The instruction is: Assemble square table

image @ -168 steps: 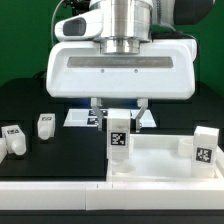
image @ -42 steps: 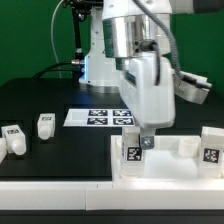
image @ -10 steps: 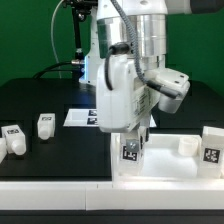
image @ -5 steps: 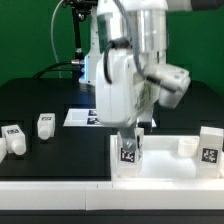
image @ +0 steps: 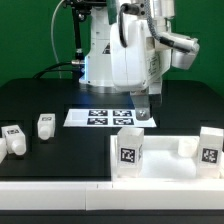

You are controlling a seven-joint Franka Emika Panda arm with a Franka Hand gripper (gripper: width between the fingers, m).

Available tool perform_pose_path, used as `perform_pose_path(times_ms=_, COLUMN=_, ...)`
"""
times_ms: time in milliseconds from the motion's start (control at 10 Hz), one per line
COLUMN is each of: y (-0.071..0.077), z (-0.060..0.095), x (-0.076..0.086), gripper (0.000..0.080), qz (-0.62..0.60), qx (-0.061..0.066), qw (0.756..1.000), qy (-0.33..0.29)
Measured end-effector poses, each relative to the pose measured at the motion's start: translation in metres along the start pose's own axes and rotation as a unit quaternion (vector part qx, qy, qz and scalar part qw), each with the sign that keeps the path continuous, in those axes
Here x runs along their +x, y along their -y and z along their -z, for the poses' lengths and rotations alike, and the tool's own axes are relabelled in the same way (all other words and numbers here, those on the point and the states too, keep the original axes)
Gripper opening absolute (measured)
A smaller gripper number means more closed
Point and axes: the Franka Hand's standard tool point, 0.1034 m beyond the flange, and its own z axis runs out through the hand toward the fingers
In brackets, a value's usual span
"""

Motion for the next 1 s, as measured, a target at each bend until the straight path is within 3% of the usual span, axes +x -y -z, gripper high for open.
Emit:
perform_pose_path(times_ms=200, y=-0.002, z=-0.001, x=-0.002, gripper=0.0649, qz=0.007, qx=-0.001, qw=1.000, qy=-0.001)
perform_pose_path(times_ms=300, y=-0.010, z=-0.001, x=-0.009, gripper=0.0649, qz=0.025, qx=-0.005, qw=1.000, qy=-0.001)
perform_pose_path(times_ms=500, y=-0.043, z=-0.006, x=-0.015, gripper=0.0649, qz=0.057, qx=-0.025, qw=0.998, qy=-0.002)
perform_pose_path(times_ms=600, y=-0.050, z=-0.009, x=-0.015, gripper=0.0649, qz=0.050, qx=-0.025, qw=0.998, qy=-0.005)
perform_pose_path(times_ms=1000, y=-0.052, z=-0.011, x=-0.016, gripper=0.0649, qz=0.054, qx=-0.025, qw=0.998, qy=-0.005)
